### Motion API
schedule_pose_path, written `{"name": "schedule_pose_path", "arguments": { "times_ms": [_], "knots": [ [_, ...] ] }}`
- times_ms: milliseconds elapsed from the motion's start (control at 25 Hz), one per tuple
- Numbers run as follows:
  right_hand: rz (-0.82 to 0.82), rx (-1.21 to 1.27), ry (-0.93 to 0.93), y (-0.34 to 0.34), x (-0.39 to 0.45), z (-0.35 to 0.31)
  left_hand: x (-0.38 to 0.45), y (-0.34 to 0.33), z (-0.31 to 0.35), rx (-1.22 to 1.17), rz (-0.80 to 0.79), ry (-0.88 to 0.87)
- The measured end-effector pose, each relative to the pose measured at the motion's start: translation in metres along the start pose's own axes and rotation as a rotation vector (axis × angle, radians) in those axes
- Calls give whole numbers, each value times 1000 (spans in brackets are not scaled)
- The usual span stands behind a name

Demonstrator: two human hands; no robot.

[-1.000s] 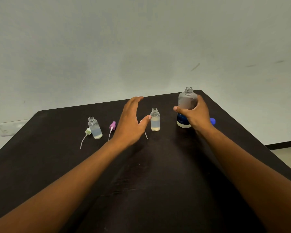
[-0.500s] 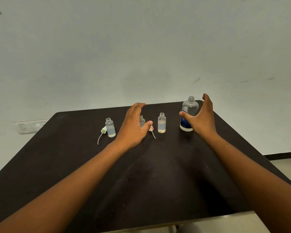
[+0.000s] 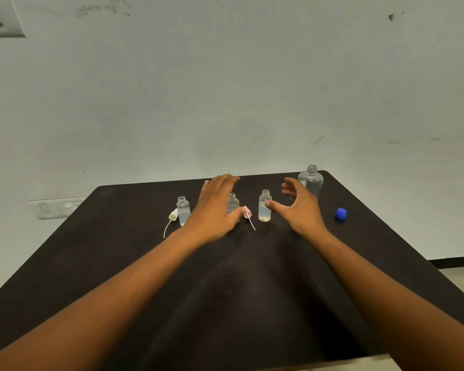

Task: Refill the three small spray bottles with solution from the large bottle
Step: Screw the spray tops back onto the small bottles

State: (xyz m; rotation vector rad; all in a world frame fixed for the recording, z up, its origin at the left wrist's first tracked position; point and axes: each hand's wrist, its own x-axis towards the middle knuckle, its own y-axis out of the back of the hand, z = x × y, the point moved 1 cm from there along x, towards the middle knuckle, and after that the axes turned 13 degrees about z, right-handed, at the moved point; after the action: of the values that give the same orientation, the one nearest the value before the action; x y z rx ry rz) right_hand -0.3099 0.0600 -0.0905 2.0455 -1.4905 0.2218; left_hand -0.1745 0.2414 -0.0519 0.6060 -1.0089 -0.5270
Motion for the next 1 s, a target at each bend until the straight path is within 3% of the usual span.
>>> {"name": "schedule_pose_path", "arguments": {
  "times_ms": [240,440,720,1000],
  "knots": [
    [-123,69,-138,-42,18,29,36,-31,-23,124,-127,-29],
    [-125,38,-102,-58,25,40,79,-47,-29,109,-199,-22],
    [-94,70,-60,-51,33,43,115,-85,-28,256,-626,29],
    [-62,73,-33,-38,42,47,126,-115,-25,415,-769,6]
  ]
}}
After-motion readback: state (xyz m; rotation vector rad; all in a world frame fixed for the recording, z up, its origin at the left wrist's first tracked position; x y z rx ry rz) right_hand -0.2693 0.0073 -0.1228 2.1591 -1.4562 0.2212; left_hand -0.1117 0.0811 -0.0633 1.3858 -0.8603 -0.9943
